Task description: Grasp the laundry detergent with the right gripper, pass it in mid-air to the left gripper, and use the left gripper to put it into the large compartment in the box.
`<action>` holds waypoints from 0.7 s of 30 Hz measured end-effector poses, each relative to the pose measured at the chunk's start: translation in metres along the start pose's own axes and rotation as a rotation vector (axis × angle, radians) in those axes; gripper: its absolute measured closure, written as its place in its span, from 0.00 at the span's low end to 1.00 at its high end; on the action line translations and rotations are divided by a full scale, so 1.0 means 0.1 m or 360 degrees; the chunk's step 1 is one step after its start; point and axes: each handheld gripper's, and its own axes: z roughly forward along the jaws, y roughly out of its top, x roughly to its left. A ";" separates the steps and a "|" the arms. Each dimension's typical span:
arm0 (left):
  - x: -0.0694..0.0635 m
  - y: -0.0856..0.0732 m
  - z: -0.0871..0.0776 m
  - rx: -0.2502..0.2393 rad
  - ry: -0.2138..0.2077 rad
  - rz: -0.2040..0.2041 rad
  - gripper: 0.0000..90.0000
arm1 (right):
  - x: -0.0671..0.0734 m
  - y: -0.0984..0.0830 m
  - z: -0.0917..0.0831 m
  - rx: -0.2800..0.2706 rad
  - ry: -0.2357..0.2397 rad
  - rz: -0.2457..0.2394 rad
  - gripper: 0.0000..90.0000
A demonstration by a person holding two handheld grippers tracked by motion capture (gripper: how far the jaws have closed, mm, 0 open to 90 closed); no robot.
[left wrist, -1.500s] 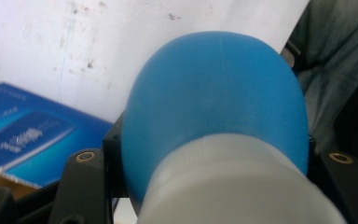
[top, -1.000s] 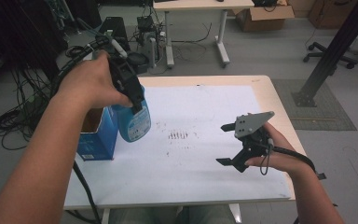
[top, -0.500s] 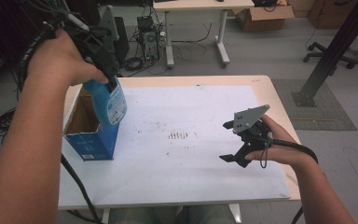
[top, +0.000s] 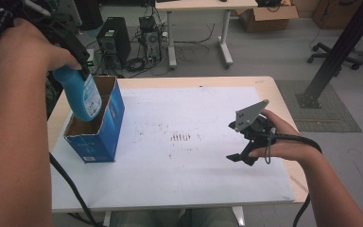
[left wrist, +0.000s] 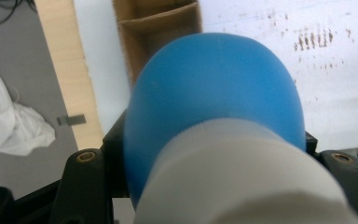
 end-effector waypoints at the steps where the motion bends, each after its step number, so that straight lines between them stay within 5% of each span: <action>1: 0.02 0.01 0.01 0.0001 -0.0002 -0.0022 0.44 | 0.00 0.00 0.00 0.0006 0.0005 -0.0003 0.03; 21: 0.18 0.08 0.22 0.0028 0.0032 -0.0112 0.44 | 0.00 -0.04 -0.04 0.0061 0.0013 0.0009 0.03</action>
